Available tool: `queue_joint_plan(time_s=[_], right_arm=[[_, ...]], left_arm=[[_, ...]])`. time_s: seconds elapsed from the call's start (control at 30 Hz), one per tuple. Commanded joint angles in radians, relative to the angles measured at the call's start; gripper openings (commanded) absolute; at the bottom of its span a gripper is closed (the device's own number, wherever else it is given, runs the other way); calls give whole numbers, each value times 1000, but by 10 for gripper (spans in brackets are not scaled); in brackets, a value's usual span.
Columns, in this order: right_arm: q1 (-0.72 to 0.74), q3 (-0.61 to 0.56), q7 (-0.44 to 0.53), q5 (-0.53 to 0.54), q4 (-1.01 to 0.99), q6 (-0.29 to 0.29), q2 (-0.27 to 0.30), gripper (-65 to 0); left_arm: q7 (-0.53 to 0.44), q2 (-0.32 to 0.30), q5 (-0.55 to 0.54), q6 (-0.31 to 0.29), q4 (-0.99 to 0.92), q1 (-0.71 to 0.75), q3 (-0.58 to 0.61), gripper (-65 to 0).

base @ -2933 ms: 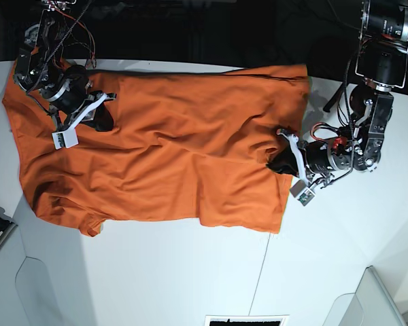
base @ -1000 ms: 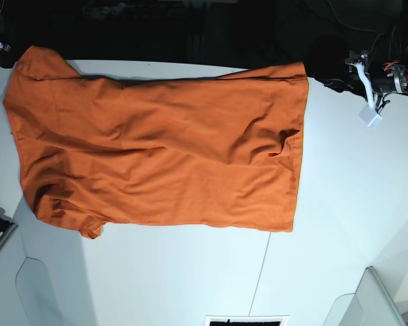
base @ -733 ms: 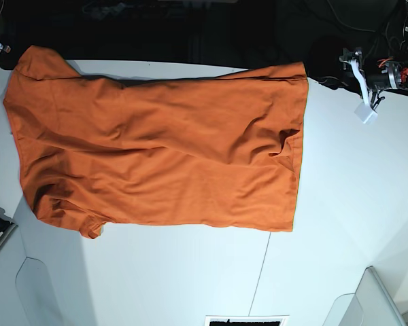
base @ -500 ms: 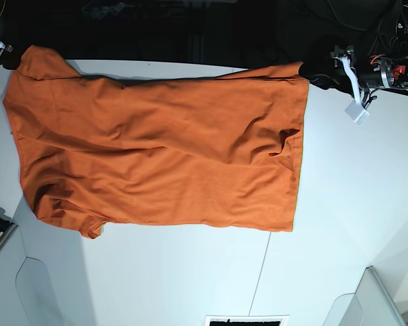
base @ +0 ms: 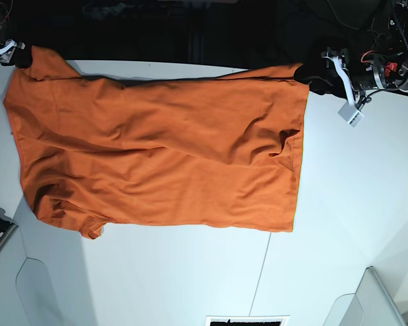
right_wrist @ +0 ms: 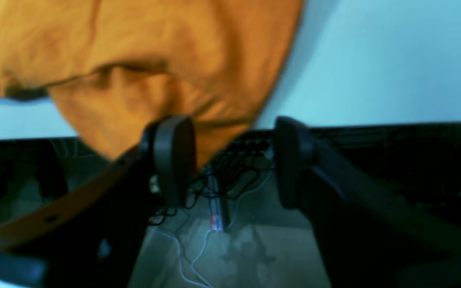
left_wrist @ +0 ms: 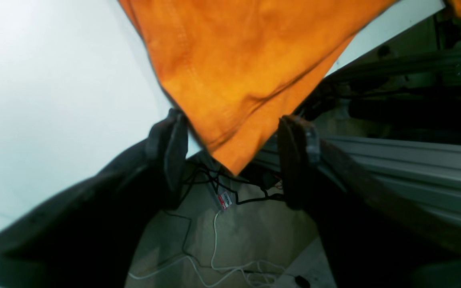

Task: Layout the t-shirt on the table in an organized manner, then fold the t-shirt properly
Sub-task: 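Grasp the shirt's shoulder and hem corners with both grippers, then fold the shirt lengthwise, laying the held edge over the body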

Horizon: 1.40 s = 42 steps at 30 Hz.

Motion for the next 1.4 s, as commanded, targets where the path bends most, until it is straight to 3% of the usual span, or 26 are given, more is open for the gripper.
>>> queue_joint_plan(time_s=[0.0, 0.07, 0.17, 0.27, 0.43, 0.67, 0.77, 0.93, 1.2, 1.37], right_arm=[[5, -8, 19, 31, 22, 16, -3, -336], [5, -8, 19, 30, 45, 16, -19, -434], [5, -8, 21, 26, 56, 15, -30, -631], [5, -7, 28, 23, 57, 15, -29, -650], [5, -5, 27, 15, 90, 15, -29, -650], [6, 45, 30, 16, 188, 15, -29, -650], [18, 65, 68, 14, 197, 16, -29, -650], [115, 69, 87, -12, 192, 15, -29, -650], [316, 68, 94, -63, 53, 16, -26, -650], [406, 46, 109, -63, -77, 16, -27, -650]], left_arm=[[-11, -17, -27, -9, 14, -2, -6, -292], [-11, -16, -32, -9, 15, -3, -6, -379], [-19, -16, -31, -9, 15, -3, -6, -542], [-29, -17, -31, -9, 15, -3, -6, -650], [-27, -24, -32, -9, 57, -5, -6, -650], [-21, -51, -30, -9, 272, -5, -29, -650], [-43, -61, -12, -9, 314, -9, -43, -650], [-185, -61, 157, -9, 273, -51, -43, -650], [-209, -58, 172, -9, 89, -200, -21, -650], [-251, -58, 245, -9, 26, -281, 96, -650]])
